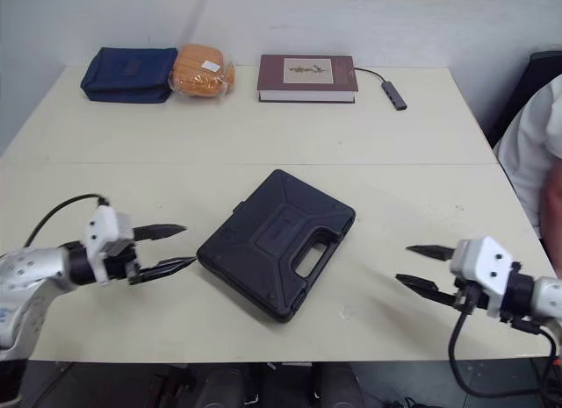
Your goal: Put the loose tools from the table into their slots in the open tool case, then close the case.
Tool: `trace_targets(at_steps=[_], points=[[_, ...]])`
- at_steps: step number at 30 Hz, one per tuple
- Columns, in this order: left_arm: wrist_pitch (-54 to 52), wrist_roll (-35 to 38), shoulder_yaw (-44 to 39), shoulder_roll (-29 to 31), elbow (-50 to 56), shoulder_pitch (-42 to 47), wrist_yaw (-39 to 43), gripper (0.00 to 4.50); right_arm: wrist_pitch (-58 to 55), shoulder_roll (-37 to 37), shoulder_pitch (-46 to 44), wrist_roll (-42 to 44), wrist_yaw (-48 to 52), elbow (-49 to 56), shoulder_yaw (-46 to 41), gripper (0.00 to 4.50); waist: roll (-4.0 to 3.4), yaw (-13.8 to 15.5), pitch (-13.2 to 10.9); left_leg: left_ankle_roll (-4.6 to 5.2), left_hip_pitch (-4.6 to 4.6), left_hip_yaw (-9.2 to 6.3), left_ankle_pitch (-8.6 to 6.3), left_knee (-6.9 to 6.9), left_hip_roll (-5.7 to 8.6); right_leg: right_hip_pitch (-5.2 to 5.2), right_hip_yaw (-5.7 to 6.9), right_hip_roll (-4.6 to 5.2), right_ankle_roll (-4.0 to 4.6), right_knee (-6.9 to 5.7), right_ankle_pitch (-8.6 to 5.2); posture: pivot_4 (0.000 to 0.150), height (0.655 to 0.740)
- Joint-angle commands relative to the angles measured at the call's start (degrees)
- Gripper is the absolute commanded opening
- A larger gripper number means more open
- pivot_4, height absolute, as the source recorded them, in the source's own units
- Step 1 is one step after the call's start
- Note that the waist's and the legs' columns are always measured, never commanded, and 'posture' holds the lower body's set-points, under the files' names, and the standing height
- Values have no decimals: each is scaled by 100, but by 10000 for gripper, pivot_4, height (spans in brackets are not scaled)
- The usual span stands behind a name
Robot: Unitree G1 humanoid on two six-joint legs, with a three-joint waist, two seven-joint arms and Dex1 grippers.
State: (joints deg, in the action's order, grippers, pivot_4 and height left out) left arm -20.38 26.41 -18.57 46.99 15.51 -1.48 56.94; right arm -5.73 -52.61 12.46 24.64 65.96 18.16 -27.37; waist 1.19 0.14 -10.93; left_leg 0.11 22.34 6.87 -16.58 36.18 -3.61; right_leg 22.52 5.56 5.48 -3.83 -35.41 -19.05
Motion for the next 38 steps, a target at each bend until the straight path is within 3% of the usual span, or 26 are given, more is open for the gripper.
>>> trace_targets(at_steps=[1, 5, 14, 38], points=[[286, -147, -725, 62, -163, -554, -88, 45000, 573, -256, -339, -177, 191, -726, -240, 44813, -2, 1, -2, -1, 0, 1, 0, 1, 0, 2, -1, 1, 0, -1, 0, 1500, 7400], [1119, -511, -1421, -35, -835, -1212, -166, 45000, 916, -530, -790, -281, 327, -1478, -325, 44813, -15, -22, -9, -1, -2, 7, 0, -1, 2, 4, -10, 7, 2, -2, 0, 1500, 7400], [1408, -539, -2170, 153, -1687, -1448, -250, 45000, 1036, -740, -1048, -305, 443, -1857, -342, 44813, -17, -24, -11, -7, -2, 12, -3, -6, -5, 15, -9, 3, 17, -14, -8, 1500, 7400], [1523, -463, -1850, -12, -1580, -1068, -434, 45000, 741, -609, -1270, -146, 268, -1665, -86, 44813, -18, -45, -11, -9, -21, 30, 3, 14, -4, 13, -27, 6, 12, -57, -6, 1500, 7400]])
